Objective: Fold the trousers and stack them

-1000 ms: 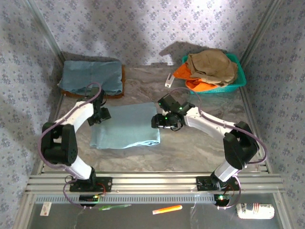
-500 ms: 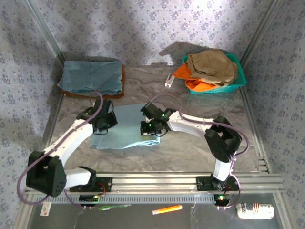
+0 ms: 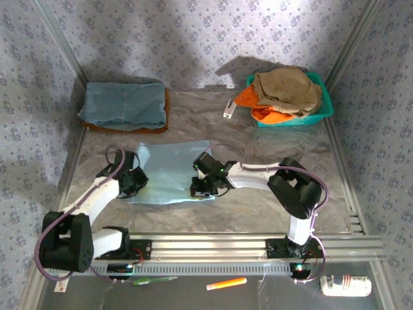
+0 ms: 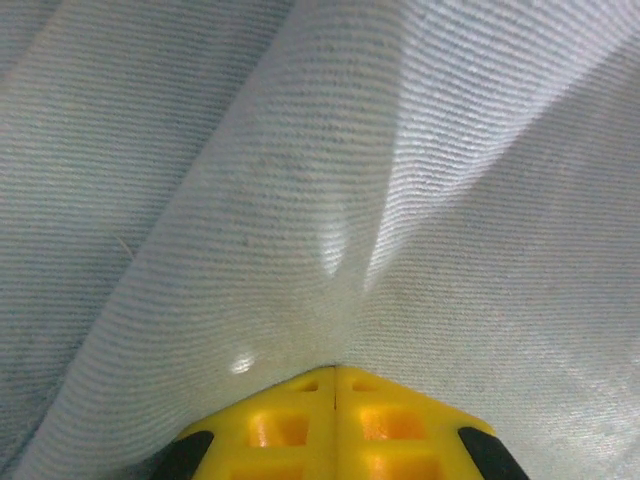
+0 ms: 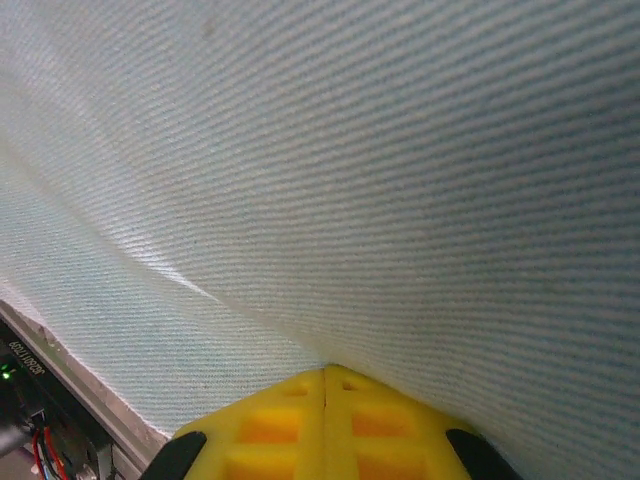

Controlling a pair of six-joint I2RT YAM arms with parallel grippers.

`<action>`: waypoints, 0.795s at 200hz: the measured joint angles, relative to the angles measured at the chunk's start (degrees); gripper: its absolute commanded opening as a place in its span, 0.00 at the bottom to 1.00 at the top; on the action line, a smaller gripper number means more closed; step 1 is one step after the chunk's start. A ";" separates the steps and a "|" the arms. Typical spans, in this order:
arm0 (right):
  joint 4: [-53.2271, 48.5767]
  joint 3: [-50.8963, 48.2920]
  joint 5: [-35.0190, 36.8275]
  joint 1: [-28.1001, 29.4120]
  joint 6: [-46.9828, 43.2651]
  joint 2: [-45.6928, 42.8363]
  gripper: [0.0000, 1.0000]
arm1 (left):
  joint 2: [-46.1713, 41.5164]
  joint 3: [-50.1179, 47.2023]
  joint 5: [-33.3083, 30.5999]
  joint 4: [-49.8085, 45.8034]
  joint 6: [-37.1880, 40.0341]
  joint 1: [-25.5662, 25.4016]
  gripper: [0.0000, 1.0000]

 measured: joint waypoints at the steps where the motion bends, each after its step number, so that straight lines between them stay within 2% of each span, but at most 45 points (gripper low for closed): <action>1: 0.00 -0.02 -0.02 -0.02 0.00 -0.04 0.00 | -0.09 0.00 0.07 -0.09 -0.07 0.04 0.12; 14: -1.55 0.00 0.07 -0.09 -0.46 -1.14 0.00 | -1.57 0.13 0.57 -1.03 0.74 0.48 0.23; 35: -8.63 1.64 1.25 -0.59 -2.40 -4.33 0.00 | -3.98 3.72 0.92 -6.25 2.69 1.03 0.46; 49: -13.29 5.14 2.10 -1.90 -4.22 -6.43 0.06 | -4.55 8.48 0.66 -9.01 4.33 1.09 0.54; 78: -16.83 15.54 4.31 -7.78 -6.97 -7.02 0.04 | -1.95 17.14 -0.20 -8.98 7.32 2.51 0.53; 106: -16.81 23.71 4.94 -13.38 -8.00 0.55 0.00 | 9.35 19.78 -0.63 -5.18 8.09 5.57 0.48; 133: -17.00 25.38 4.98 -14.80 -8.07 10.32 0.00 | 19.61 18.62 -0.79 -1.68 7.26 7.15 0.42; 159: -16.46 23.43 4.55 -14.88 -8.24 14.53 0.00 | 22.43 17.07 -1.22 1.25 6.25 7.48 0.38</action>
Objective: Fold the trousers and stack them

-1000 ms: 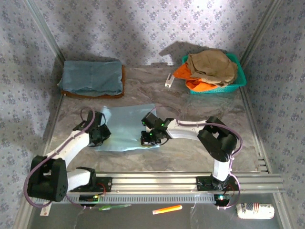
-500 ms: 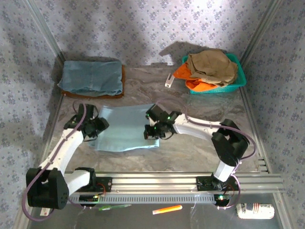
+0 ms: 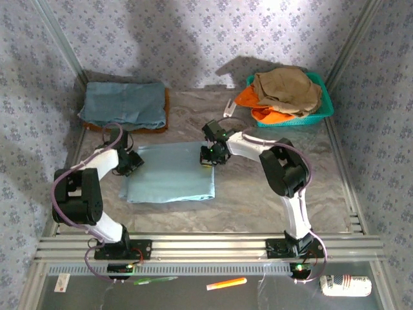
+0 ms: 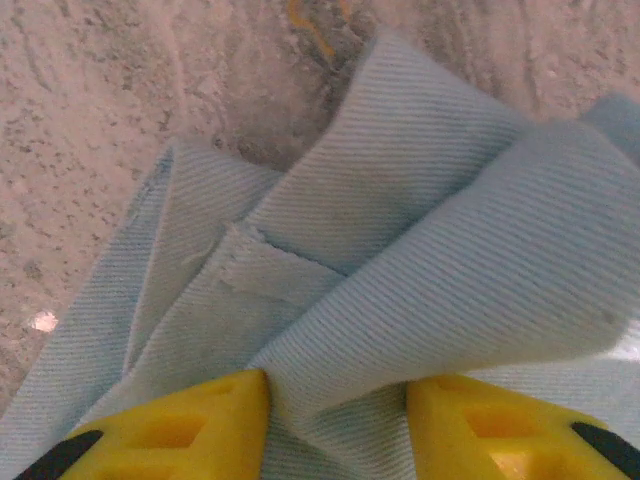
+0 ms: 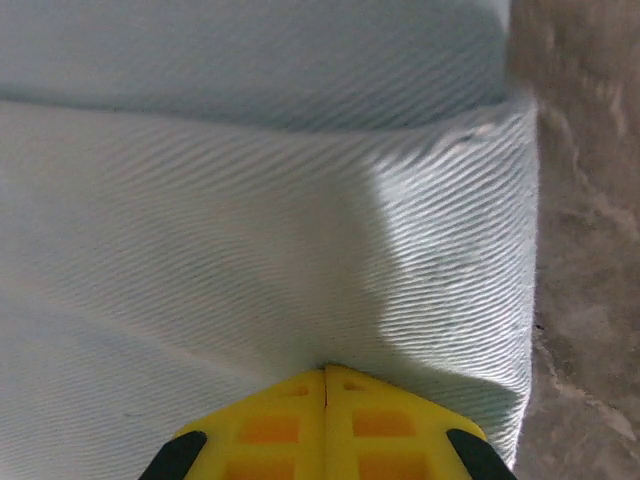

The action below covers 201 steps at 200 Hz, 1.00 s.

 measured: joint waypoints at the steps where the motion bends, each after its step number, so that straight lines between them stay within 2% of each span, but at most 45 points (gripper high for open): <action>1: 0.17 -0.11 0.00 -0.04 0.00 0.00 0.00 | -0.04 -0.04 0.02 0.02 -0.09 0.00 0.38; 35: 4.13 -4.55 -0.63 -0.81 -0.02 -2.25 0.00 | -3.56 -4.90 -0.42 4.87 -2.03 -0.09 0.33; 53: 5.84 -8.41 -0.70 -1.25 -1.01 -4.74 0.00 | -6.58 -8.44 -0.04 7.50 -3.80 -1.84 0.33; 78: 6.12 -15.47 0.07 -3.52 -2.03 -10.03 0.00 | -11.89 -12.87 -2.45 7.58 -7.52 -10.40 0.32; 107: 5.33 -22.91 0.68 -8.59 -2.58 -16.37 0.00 | -18.45 -17.59 -2.21 6.99 -12.87 -20.61 0.33; 120: 4.28 -25.53 1.20 -10.60 -2.84 -19.17 0.00 | -21.55 -18.93 -1.79 5.60 -14.38 -22.58 0.37; 134: 2.47 -27.52 1.62 -12.20 -3.56 -22.29 0.04 | -24.87 -19.15 -1.97 2.49 -14.62 -22.40 0.45; 142: 0.98 -27.82 1.77 -12.72 -4.09 -23.93 0.08 | -26.38 -18.40 -2.27 0.24 -13.57 -21.55 0.50; 150: -0.07 -27.82 1.73 -12.90 -4.46 -25.51 0.12 | -27.06 -16.63 -2.54 -2.45 -12.55 -20.26 0.62; 158: -0.79 -27.78 1.55 -12.87 -5.01 -26.95 0.17 | -26.88 -13.66 -2.67 -5.05 -11.56 -18.56 0.68; 179: -2.95 -27.12 1.07 -12.72 -6.34 -30.97 0.28 | -22.86 -2.71 -4.15 -8.94 -6.97 -14.99 0.70; 201: -3.93 -25.88 1.07 -12.74 -7.02 -34.27 0.41 | -12.24 12.22 -6.19 -10.69 -1.51 -14.67 0.68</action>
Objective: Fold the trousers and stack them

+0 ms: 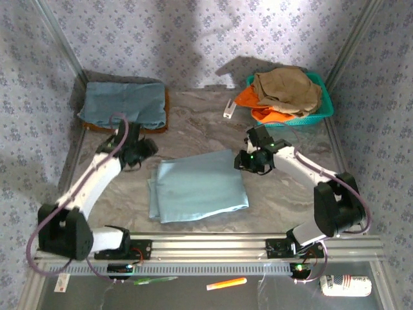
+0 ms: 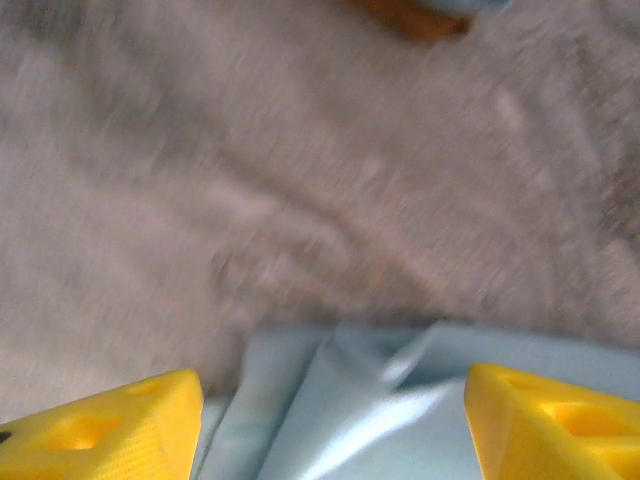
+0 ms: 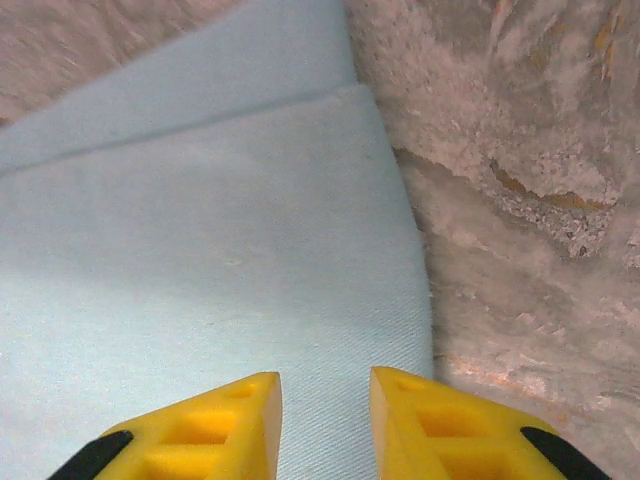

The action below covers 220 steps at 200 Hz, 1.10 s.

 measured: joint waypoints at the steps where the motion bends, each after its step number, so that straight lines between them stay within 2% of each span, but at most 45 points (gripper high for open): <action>1: 0.00 0.02 -0.02 -0.02 0.07 -0.09 0.42 | 0.46 0.48 -0.11 0.07 0.17 -0.02 0.68; 12: -0.02 0.50 -0.02 -0.20 -0.50 -0.87 0.50 | 7.10 7.19 -1.36 -0.04 2.67 -0.42 0.69; 36: 0.07 0.70 -0.79 -1.31 -1.38 -0.66 0.57 | 21.49 19.56 -2.64 -0.39 7.76 -1.22 0.70; 64: 0.31 0.70 -3.04 -5.51 -2.67 1.38 0.66 | 34.49 29.97 -3.72 -2.01 12.57 -1.79 0.73; 96: 0.74 0.61 -4.59 -9.86 -3.26 2.12 0.74 | 42.64 35.41 -6.47 -4.61 15.10 -2.56 0.74; 139: 1.55 0.57 -6.64 -12.66 -3.30 2.78 0.76 | 51.23 44.44 -11.63 -7.74 16.96 -2.82 0.68; 164: 2.10 0.31 -7.54 -13.27 -3.30 3.08 0.76 | 55.65 50.16 -13.09 -10.05 16.52 -2.60 0.61; 174: 2.21 0.24 -7.98 -13.60 -3.30 3.08 0.76 | 57.02 51.84 -13.31 -10.73 16.48 -2.49 0.55; 205: 3.04 -0.79 -8.85 -14.51 -3.30 3.08 0.75 | 59.87 54.69 -14.97 -12.22 15.76 -1.84 0.14; 220: 3.08 -1.40 -8.98 -14.86 -3.28 3.08 0.74 | 60.08 54.45 -15.50 -12.04 16.11 -1.73 0.00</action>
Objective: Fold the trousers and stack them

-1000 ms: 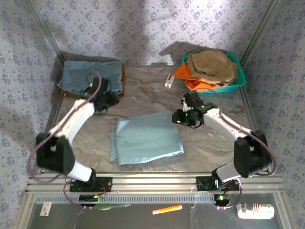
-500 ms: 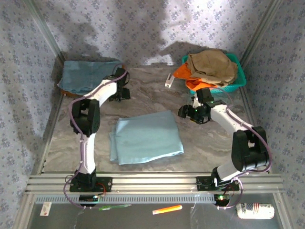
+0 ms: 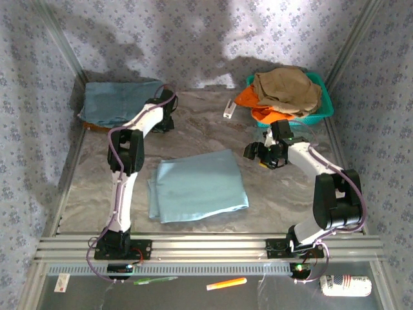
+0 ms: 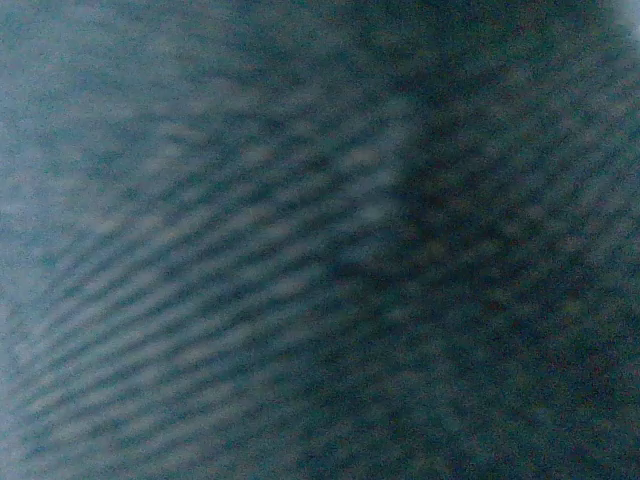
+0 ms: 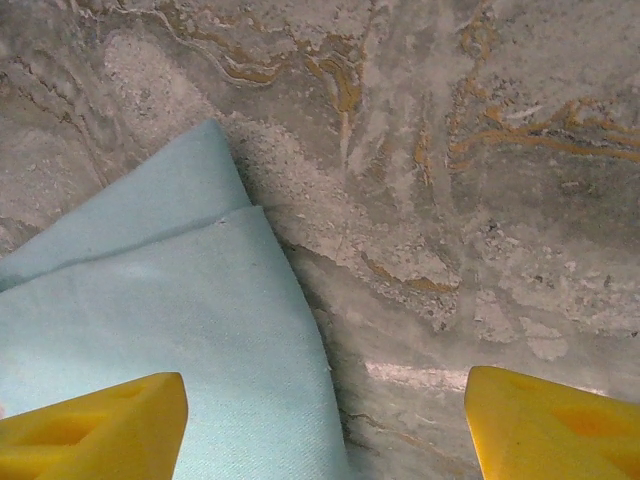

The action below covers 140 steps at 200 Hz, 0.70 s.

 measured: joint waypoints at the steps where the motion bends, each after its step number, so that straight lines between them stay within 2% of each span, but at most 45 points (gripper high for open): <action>1: 0.00 -0.07 -0.04 0.00 0.00 0.00 0.75 | 0.00 -0.04 -0.02 0.00 0.00 0.00 0.00; 31: 0.02 -0.33 -0.09 -0.20 0.00 0.00 0.74 | -2.32 -4.59 -0.20 3.96 -0.17 -0.13 0.00; 81: 0.79 -0.98 -0.09 -0.24 0.04 -0.07 0.73 | -10.14 -18.21 -1.92 11.96 0.35 -2.08 0.00; 108: 1.09 -1.70 -0.07 -0.22 0.09 -0.07 0.73 | -14.36 -23.43 -2.10 13.27 -0.20 -5.31 0.00; 140: 1.42 -2.36 -0.11 -0.22 0.26 -0.13 0.72 | -19.50 -28.70 -0.85 14.08 -3.48 -11.50 0.00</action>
